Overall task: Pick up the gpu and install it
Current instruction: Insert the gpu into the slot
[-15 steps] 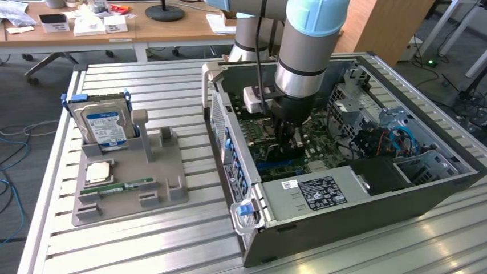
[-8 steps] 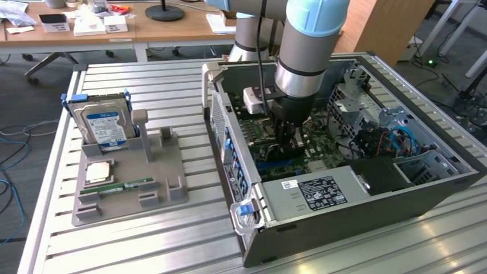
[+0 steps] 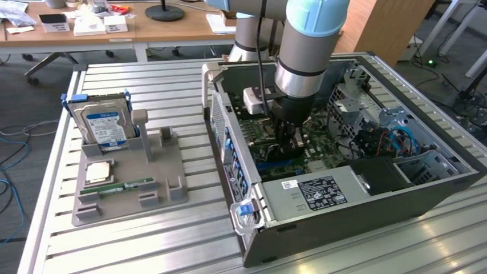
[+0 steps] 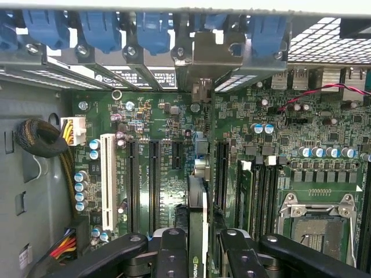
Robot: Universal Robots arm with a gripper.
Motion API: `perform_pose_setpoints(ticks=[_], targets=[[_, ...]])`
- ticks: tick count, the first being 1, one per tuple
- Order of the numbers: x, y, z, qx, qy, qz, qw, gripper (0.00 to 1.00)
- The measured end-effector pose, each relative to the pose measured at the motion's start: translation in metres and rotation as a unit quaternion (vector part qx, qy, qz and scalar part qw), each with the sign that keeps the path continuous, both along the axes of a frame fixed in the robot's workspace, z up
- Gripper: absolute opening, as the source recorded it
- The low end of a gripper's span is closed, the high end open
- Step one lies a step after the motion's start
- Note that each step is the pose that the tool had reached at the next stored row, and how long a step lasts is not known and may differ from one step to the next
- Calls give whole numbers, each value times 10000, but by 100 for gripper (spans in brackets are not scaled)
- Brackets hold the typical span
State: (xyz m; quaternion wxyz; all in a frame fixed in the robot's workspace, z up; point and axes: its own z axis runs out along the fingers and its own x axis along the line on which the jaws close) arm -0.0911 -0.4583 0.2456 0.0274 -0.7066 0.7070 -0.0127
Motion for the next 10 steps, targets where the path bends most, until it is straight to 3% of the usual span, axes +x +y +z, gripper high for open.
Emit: perform_pose_setpoints(ticks=[10], targets=[[9,0,0,0,0,3,10000,26]])
